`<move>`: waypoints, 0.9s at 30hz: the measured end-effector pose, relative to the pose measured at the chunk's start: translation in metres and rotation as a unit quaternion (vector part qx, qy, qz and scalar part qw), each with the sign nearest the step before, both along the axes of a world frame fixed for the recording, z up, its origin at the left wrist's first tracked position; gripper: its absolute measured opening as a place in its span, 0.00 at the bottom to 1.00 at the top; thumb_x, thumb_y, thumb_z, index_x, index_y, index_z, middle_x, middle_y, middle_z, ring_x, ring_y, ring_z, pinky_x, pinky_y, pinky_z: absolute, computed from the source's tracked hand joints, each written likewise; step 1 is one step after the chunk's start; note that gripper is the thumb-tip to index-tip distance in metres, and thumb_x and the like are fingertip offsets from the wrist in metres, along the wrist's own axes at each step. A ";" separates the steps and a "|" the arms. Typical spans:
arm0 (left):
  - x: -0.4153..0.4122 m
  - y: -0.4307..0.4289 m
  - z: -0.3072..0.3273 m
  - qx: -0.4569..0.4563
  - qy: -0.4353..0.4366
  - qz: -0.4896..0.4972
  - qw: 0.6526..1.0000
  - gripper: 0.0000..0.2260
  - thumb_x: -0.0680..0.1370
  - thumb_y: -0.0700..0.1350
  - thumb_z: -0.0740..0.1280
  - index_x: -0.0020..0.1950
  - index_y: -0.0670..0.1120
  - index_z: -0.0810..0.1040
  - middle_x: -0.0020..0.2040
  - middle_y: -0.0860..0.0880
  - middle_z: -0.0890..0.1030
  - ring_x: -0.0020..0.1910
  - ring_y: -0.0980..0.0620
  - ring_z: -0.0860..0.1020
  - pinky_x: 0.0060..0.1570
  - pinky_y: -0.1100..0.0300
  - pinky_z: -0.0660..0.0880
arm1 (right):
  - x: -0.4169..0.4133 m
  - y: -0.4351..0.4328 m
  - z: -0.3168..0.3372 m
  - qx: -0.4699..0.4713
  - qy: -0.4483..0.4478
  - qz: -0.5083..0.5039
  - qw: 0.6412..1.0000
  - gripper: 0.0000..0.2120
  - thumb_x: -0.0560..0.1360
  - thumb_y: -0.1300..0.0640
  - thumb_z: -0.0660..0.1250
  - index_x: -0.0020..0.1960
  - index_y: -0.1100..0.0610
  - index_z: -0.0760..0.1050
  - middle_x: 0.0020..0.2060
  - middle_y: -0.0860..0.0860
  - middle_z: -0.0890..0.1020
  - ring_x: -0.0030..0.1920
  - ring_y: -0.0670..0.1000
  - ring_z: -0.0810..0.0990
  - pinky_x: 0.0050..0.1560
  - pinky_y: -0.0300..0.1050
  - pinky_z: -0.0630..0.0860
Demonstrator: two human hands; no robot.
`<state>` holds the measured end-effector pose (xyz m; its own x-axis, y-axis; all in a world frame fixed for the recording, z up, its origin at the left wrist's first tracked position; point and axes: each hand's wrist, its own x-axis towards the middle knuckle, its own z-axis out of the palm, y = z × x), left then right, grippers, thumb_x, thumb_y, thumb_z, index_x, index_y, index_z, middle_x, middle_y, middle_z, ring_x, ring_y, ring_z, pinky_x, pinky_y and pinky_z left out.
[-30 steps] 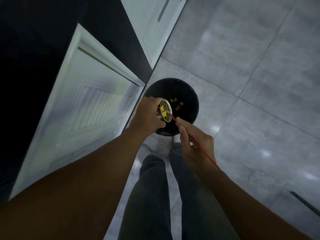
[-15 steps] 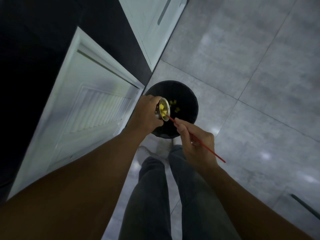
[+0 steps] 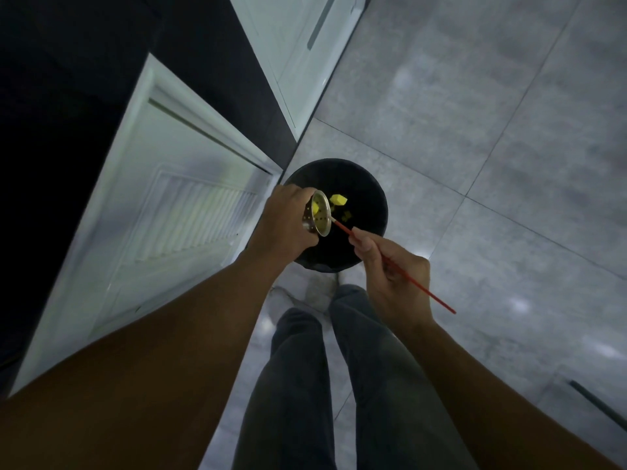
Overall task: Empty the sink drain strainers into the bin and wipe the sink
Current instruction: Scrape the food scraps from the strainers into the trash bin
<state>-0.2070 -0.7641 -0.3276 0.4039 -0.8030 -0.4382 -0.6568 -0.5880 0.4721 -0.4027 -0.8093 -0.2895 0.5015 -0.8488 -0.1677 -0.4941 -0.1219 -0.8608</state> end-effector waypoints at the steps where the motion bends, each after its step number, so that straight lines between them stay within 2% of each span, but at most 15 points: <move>1: -0.001 0.000 -0.001 0.000 -0.001 0.000 1.000 0.36 0.64 0.44 0.81 0.70 0.44 0.73 0.62 0.44 0.77 0.62 0.45 0.71 0.53 0.60 0.67 | 0.002 0.001 -0.001 0.006 -0.001 0.006 1.000 0.11 0.82 0.58 0.65 0.62 0.57 0.81 0.54 0.50 0.86 0.52 0.44 0.85 0.53 0.40 0.83; 4: -0.003 0.000 -0.003 0.002 0.007 0.001 1.000 0.37 0.64 0.45 0.81 0.70 0.45 0.72 0.62 0.45 0.76 0.62 0.47 0.71 0.54 0.60 0.67 | 0.008 0.003 -0.005 0.010 -0.008 0.026 1.000 0.11 0.82 0.59 0.65 0.62 0.58 0.81 0.53 0.51 0.86 0.52 0.45 0.85 0.52 0.45 0.84; 8: -0.002 0.003 -0.004 0.006 0.022 0.011 1.000 0.37 0.64 0.45 0.81 0.71 0.45 0.72 0.63 0.45 0.77 0.63 0.47 0.71 0.55 0.61 0.66 | 0.013 0.000 -0.007 0.027 0.001 0.028 0.999 0.11 0.82 0.58 0.64 0.62 0.55 0.81 0.53 0.48 0.86 0.51 0.42 0.85 0.53 0.43 0.83; 11: 0.001 0.006 -0.004 0.008 0.029 0.017 0.999 0.36 0.65 0.46 0.81 0.71 0.44 0.72 0.63 0.44 0.77 0.63 0.46 0.72 0.55 0.61 0.65 | 0.010 -0.002 -0.009 0.043 0.009 0.017 0.999 0.11 0.82 0.57 0.65 0.62 0.55 0.81 0.53 0.49 0.86 0.51 0.43 0.85 0.53 0.45 0.84; 15: 0.002 0.007 -0.004 0.007 0.031 0.019 0.999 0.35 0.65 0.46 0.80 0.70 0.45 0.73 0.62 0.44 0.77 0.62 0.46 0.71 0.54 0.61 0.65 | 0.002 -0.001 -0.010 0.007 0.009 0.002 1.000 0.11 0.81 0.57 0.66 0.61 0.57 0.81 0.52 0.50 0.86 0.50 0.43 0.85 0.51 0.43 0.84; 22: 0.001 0.006 -0.004 0.012 0.026 0.012 1.000 0.35 0.65 0.45 0.80 0.70 0.45 0.73 0.61 0.44 0.77 0.61 0.46 0.71 0.54 0.59 0.69 | 0.010 0.007 -0.003 0.014 -0.029 0.002 0.999 0.11 0.82 0.58 0.65 0.62 0.58 0.81 0.55 0.52 0.85 0.55 0.47 0.85 0.53 0.51 0.84; 27: 0.001 0.004 -0.004 0.010 0.024 0.015 1.000 0.36 0.65 0.46 0.80 0.70 0.45 0.72 0.62 0.45 0.77 0.62 0.47 0.71 0.54 0.61 0.67 | 0.022 0.005 -0.004 0.026 -0.019 0.010 0.999 0.11 0.82 0.59 0.65 0.61 0.58 0.81 0.54 0.51 0.86 0.54 0.46 0.85 0.54 0.48 0.83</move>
<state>-0.2057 -0.7599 -0.3319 0.4052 -0.7817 -0.4740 -0.6161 -0.6166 0.4902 -0.3806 -0.8038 -0.2939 0.5257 -0.8288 -0.1918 -0.4584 -0.0860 -0.8846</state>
